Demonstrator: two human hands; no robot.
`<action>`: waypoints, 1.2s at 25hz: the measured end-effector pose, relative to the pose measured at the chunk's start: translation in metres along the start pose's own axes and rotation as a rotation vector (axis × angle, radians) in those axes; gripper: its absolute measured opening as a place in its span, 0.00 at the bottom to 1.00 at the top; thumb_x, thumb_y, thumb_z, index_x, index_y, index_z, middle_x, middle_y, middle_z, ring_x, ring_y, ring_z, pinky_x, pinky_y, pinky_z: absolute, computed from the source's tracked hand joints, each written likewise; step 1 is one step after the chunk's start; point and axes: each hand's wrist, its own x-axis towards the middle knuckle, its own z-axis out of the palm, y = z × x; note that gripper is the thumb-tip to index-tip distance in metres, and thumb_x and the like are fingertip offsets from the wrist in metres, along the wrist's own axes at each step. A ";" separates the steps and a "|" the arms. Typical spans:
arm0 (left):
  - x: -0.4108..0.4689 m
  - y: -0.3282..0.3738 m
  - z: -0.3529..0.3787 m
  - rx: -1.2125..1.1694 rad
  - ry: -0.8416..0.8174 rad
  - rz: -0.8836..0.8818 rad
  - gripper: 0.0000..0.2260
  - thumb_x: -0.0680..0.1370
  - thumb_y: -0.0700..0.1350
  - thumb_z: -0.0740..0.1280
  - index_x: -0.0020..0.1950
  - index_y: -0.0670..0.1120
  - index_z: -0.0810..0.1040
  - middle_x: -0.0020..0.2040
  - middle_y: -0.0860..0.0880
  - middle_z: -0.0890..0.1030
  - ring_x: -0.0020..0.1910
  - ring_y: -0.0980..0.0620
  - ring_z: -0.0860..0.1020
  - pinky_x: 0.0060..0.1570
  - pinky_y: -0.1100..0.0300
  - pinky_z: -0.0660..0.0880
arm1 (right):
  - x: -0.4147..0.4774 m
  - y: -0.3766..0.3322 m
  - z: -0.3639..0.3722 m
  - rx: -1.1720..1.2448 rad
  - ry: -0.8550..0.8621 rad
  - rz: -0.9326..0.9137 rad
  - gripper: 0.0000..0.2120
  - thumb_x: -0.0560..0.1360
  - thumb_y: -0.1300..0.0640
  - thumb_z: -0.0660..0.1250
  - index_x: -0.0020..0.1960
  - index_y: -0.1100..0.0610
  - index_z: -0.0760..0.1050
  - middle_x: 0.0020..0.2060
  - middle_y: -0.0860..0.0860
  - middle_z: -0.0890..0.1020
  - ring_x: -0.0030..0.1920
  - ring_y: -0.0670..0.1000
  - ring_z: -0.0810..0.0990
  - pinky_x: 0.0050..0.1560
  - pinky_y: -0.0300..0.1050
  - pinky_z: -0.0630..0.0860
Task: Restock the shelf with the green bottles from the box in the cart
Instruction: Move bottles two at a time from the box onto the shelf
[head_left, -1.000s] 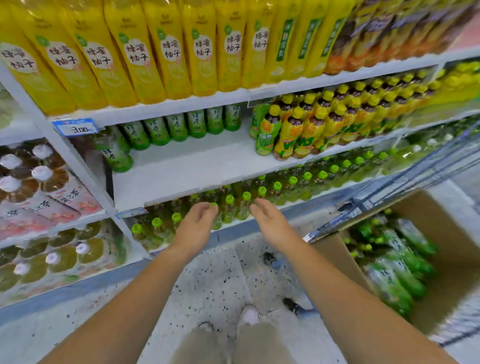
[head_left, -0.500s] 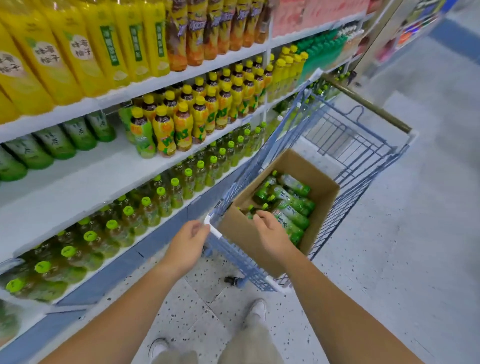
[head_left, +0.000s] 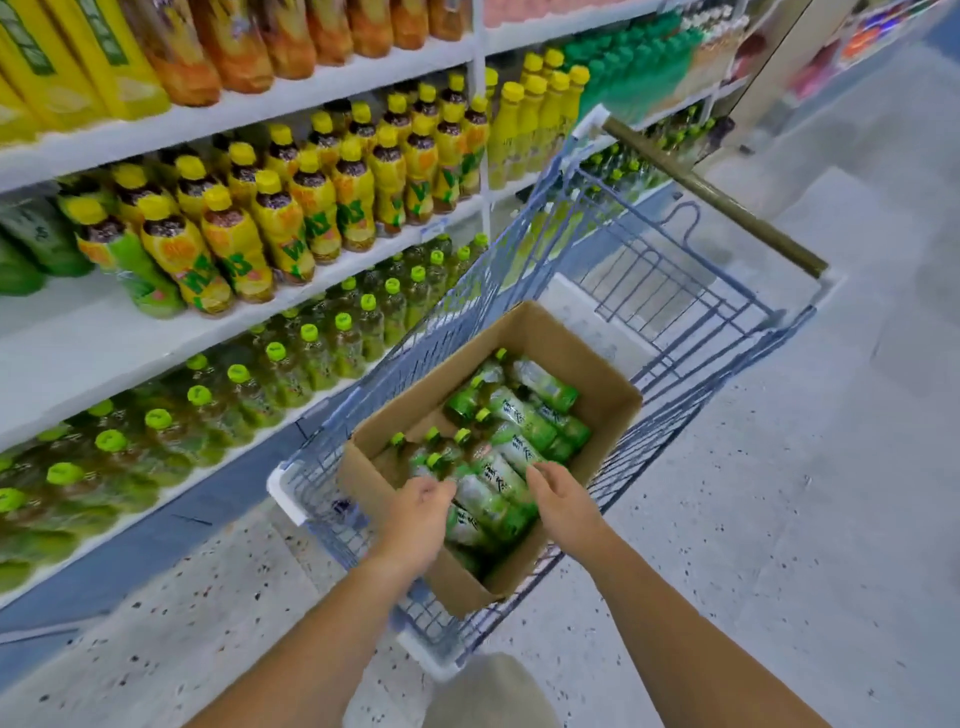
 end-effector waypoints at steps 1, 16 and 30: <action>0.009 0.003 0.016 -0.029 0.007 -0.032 0.21 0.82 0.60 0.59 0.71 0.51 0.68 0.59 0.54 0.74 0.60 0.51 0.74 0.64 0.48 0.70 | 0.013 0.002 -0.011 -0.032 -0.031 -0.001 0.26 0.82 0.40 0.56 0.76 0.51 0.64 0.70 0.51 0.73 0.67 0.52 0.72 0.67 0.50 0.69; 0.156 -0.053 0.118 0.159 0.123 -0.353 0.16 0.78 0.49 0.65 0.60 0.42 0.67 0.45 0.49 0.75 0.41 0.50 0.76 0.36 0.56 0.71 | 0.223 0.069 -0.031 -0.614 -0.324 0.089 0.34 0.81 0.39 0.57 0.77 0.61 0.60 0.59 0.58 0.79 0.54 0.56 0.78 0.52 0.49 0.73; 0.215 -0.055 0.142 0.449 0.255 -0.446 0.35 0.78 0.57 0.69 0.74 0.40 0.57 0.59 0.39 0.78 0.48 0.42 0.80 0.34 0.57 0.68 | 0.274 0.096 0.006 -0.529 -0.266 0.284 0.41 0.73 0.40 0.71 0.74 0.66 0.64 0.70 0.60 0.73 0.66 0.60 0.74 0.57 0.49 0.71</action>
